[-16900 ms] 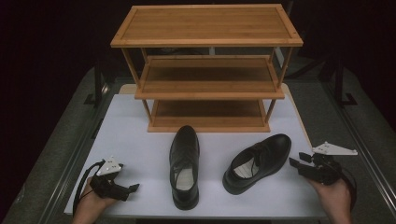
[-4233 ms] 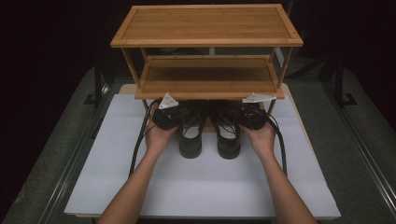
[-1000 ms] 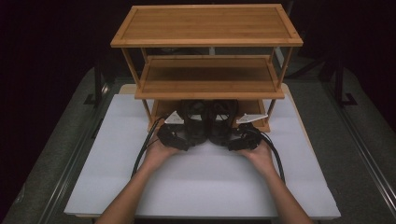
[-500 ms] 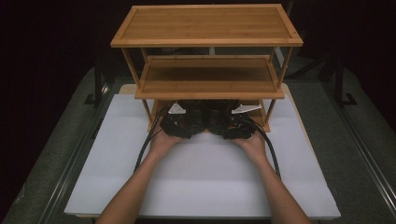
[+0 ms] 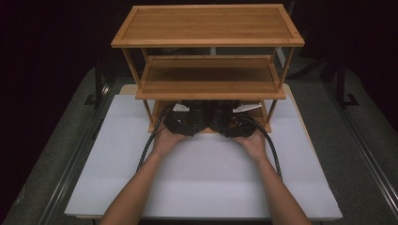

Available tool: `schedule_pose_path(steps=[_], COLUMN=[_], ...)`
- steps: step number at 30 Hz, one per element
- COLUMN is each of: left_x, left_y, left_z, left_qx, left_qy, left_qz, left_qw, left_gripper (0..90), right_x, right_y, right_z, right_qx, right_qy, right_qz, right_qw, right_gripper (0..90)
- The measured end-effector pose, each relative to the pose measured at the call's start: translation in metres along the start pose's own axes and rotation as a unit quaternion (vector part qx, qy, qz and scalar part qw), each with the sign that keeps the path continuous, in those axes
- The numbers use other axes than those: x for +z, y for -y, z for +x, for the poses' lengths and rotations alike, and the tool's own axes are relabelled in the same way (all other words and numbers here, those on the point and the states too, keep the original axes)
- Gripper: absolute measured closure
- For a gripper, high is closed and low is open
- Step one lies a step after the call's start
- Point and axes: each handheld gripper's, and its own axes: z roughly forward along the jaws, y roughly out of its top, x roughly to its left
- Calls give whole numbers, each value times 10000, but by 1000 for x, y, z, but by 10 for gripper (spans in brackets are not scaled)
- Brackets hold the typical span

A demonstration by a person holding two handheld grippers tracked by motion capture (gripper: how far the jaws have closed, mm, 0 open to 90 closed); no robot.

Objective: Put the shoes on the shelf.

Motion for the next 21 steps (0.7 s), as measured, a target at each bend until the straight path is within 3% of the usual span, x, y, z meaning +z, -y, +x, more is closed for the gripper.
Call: schedule_pose_path(steps=[6, 10, 13, 15, 16, 21], left_x=[-1, -7, -16, -19, -22, -40], left_y=[0, 0, 0, 0, 0, 3], left_z=[1, 1, 0, -2, -3, -7], left_qx=[-14, 55, 35, 23, -21, 132], left_qy=[6, 37, 3, 86, 17, 144], left_qz=[30, 27, -17, -33, -31, 48], left_qw=[10000, 10000, 10000, 10000, 10000, 9998], left_gripper=[85, 100, 99, 97, 96, 96], right_x=[0, -6, -12, -18, -20, -36], right_y=[1, 1, 1, 1, 2, 8], right_z=[-1, 2, 4, 6, 6, 11], right_qx=[16, 12, -5, -18, -26, -69], right_qy=[-32, 135, 94, 119, 133, 175], right_qz=[-40, -103, -153, -136, -128, -114], right_qw=[10000, 9999, 9998, 9998, 9998, 9998], right_gripper=[178, 162, 154, 132, 131, 112])
